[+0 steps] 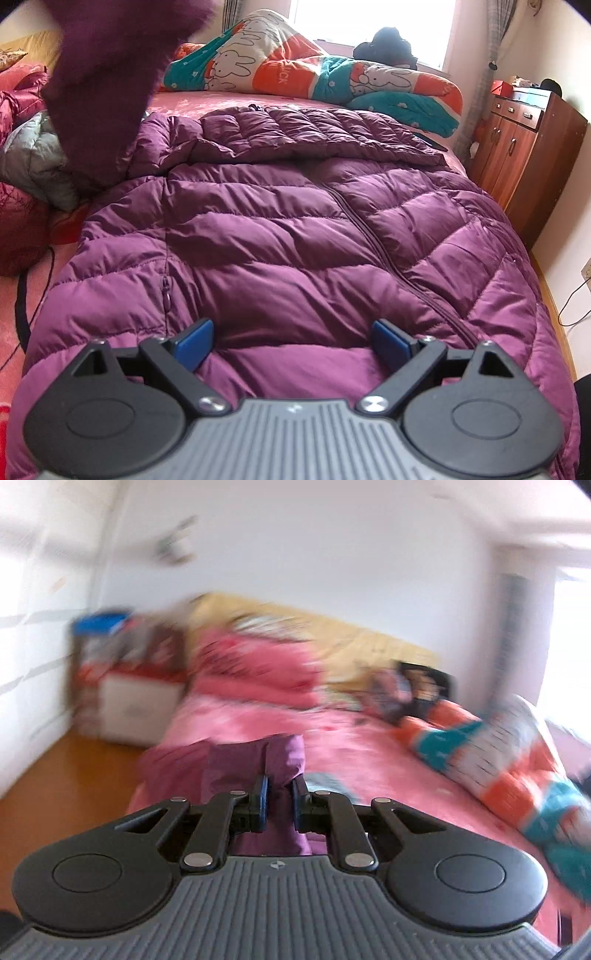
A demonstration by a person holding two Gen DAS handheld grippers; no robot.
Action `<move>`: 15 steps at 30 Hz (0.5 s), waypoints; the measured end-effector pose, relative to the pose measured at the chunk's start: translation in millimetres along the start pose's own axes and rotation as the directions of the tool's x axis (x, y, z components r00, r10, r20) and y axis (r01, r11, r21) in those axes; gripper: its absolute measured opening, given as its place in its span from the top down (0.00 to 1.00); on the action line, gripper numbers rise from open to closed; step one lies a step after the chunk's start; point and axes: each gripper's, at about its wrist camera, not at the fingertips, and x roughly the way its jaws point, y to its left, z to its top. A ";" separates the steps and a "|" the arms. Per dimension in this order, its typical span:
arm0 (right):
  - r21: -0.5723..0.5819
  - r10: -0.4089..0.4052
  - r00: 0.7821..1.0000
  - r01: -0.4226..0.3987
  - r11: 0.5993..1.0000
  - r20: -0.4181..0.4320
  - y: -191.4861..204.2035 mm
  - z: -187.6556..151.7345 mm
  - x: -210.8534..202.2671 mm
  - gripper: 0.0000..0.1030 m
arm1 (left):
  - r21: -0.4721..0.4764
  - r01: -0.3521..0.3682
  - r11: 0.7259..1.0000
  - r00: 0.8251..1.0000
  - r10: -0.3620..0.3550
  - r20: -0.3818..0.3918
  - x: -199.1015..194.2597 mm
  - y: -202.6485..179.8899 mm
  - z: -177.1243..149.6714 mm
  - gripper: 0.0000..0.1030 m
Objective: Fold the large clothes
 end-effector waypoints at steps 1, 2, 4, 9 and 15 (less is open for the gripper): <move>0.048 -0.035 0.999 0.034 0.998 0.015 -19.0 -7.2 -9.6 0.87 | 0.000 -0.001 1.000 1.000 0.001 0.000 0.3 0.1 0.1 0.10; 0.101 -0.073 0.997 0.070 0.992 0.024 -38.1 -16.0 -19.4 0.87 | -0.001 -0.001 1.000 1.000 0.001 -0.001 0.7 0.6 0.0 0.09; 0.203 -0.124 0.992 0.116 0.972 0.027 -72.8 -38.6 -37.5 0.87 | -0.006 -0.002 1.000 1.000 0.001 -0.002 1.5 0.9 0.2 0.09; 0.327 -0.230 0.972 0.230 0.917 -0.039 -118.6 -104.5 -59.4 0.86 | -0.017 0.005 1.000 1.000 -0.005 0.000 1.5 3.8 -1.0 0.09; 0.435 -0.280 0.945 0.327 0.839 -0.170 -139.1 -169.5 -52.2 0.51 | -0.020 0.009 1.000 1.000 -0.009 0.000 1.4 4.0 -1.6 0.08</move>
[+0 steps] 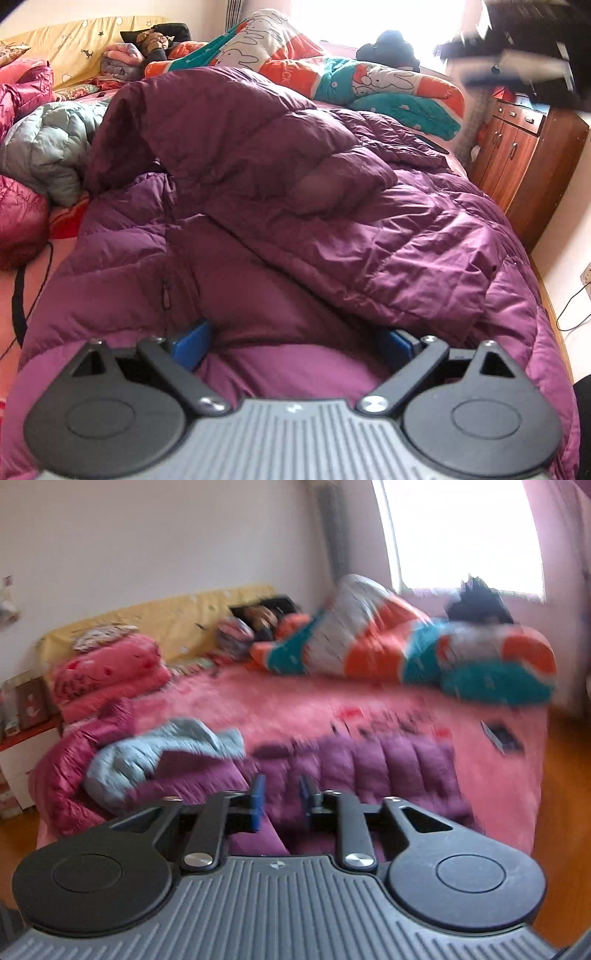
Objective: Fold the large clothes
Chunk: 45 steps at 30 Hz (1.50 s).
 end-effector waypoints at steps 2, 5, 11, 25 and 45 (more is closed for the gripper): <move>0.049 -0.014 1.000 0.016 0.999 -0.028 -8.1 -19.0 2.9 0.28 | 0.000 0.001 1.000 1.000 -0.001 0.002 0.6 0.0 -0.1 0.08; 0.133 -0.016 0.996 0.028 0.991 -0.092 -20.7 -48.0 0.8 0.22 | -0.006 0.006 1.000 1.000 -0.006 0.005 0.8 1.0 -0.2 0.08; 0.372 0.014 0.977 0.068 0.926 -0.213 -39.6 -99.0 -9.4 0.02 | -0.023 0.021 1.000 1.000 -0.021 0.017 -0.7 5.1 -1.9 0.08; 0.563 0.242 0.955 -0.106 0.820 -0.173 -13.4 -132.9 20.5 0.02 | -0.002 0.031 1.000 0.999 -0.031 0.027 0.0 1.6 -6.1 0.04; 0.342 0.029 0.993 0.012 0.940 -0.114 -24.3 -93.1 35.3 0.80 | -0.267 0.106 0.958 0.978 -0.052 0.203 -39.4 58.8 41.0 0.06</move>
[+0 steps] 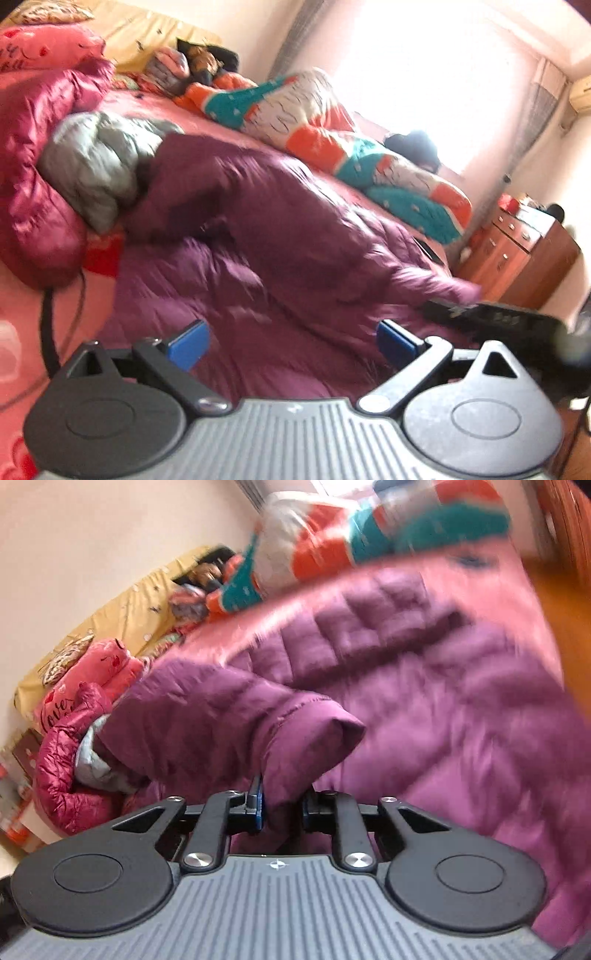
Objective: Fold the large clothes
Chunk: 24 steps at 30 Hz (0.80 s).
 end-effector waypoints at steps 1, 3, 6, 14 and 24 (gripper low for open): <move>-0.027 -0.002 1.000 0.003 1.000 0.024 3.7 6.8 -2.5 0.80 | 0.007 -0.011 1.000 1.000 0.011 0.008 0.1 0.8 1.7 0.06; -0.096 -0.020 0.996 0.028 0.995 0.083 12.0 21.6 -7.1 0.81 | 0.038 -0.029 0.999 1.000 0.028 0.012 2.5 -2.1 3.4 0.06; -0.189 -0.044 0.984 0.077 0.979 0.174 22.8 43.2 -11.4 0.83 | 0.072 -0.043 0.996 0.999 0.042 0.017 5.7 -7.1 6.8 0.06; -0.244 -0.047 0.931 0.144 0.959 0.362 25.1 90.4 -6.2 0.84 | 0.159 -0.100 0.982 0.995 0.101 0.002 32.9 -16.3 30.7 0.05; -0.229 -0.062 0.903 0.173 0.958 0.424 -4.8 106.6 37.0 0.84 | 0.205 -0.112 0.972 0.981 0.142 -0.135 111.7 3.8 58.7 0.05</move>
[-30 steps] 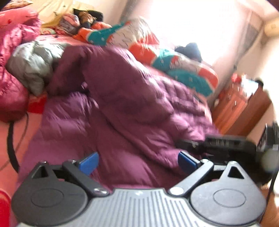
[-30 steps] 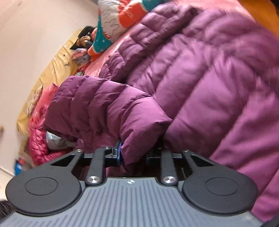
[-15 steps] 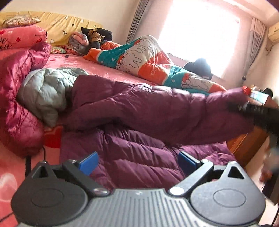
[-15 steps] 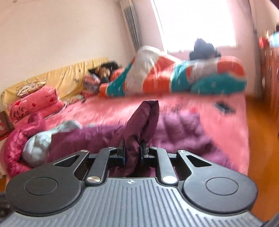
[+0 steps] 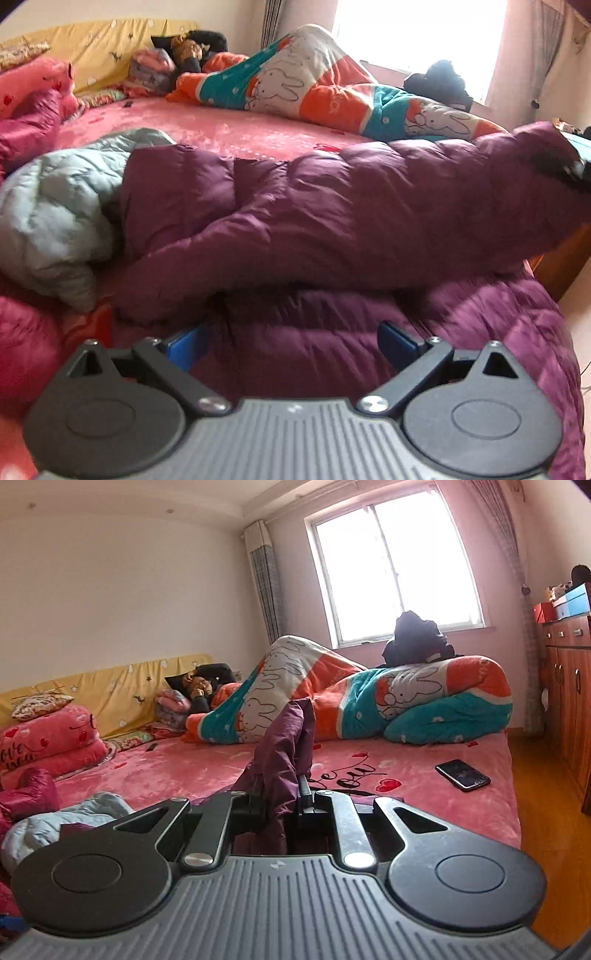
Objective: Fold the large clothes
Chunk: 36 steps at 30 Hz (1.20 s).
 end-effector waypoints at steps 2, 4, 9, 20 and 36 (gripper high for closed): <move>0.010 -0.007 1.000 0.007 1.000 -0.001 -7.1 -0.7 9.9 0.84 | -0.010 0.032 0.999 0.999 -0.032 0.001 11.2 2.8 10.7 0.06; 0.042 -0.003 1.000 0.003 0.999 0.000 -13.9 0.6 17.2 0.84 | -0.005 0.034 0.999 0.999 -0.034 0.017 19.4 3.4 19.5 0.06; 0.085 0.007 1.000 -0.008 0.996 0.010 -20.5 2.2 36.0 0.85 | 0.022 -0.055 0.998 0.988 0.051 0.144 23.4 2.8 38.3 0.08; 0.062 -0.071 0.997 0.070 0.996 0.011 -28.7 -9.4 50.5 0.85 | 0.186 -0.076 0.980 0.973 0.031 0.230 28.0 -26.1 32.5 0.06; 0.200 -0.165 0.985 0.170 0.965 -0.044 -52.3 -22.3 36.5 0.33 | 0.283 -0.056 0.957 0.972 -0.012 0.233 -57.5 -29.4 39.7 0.07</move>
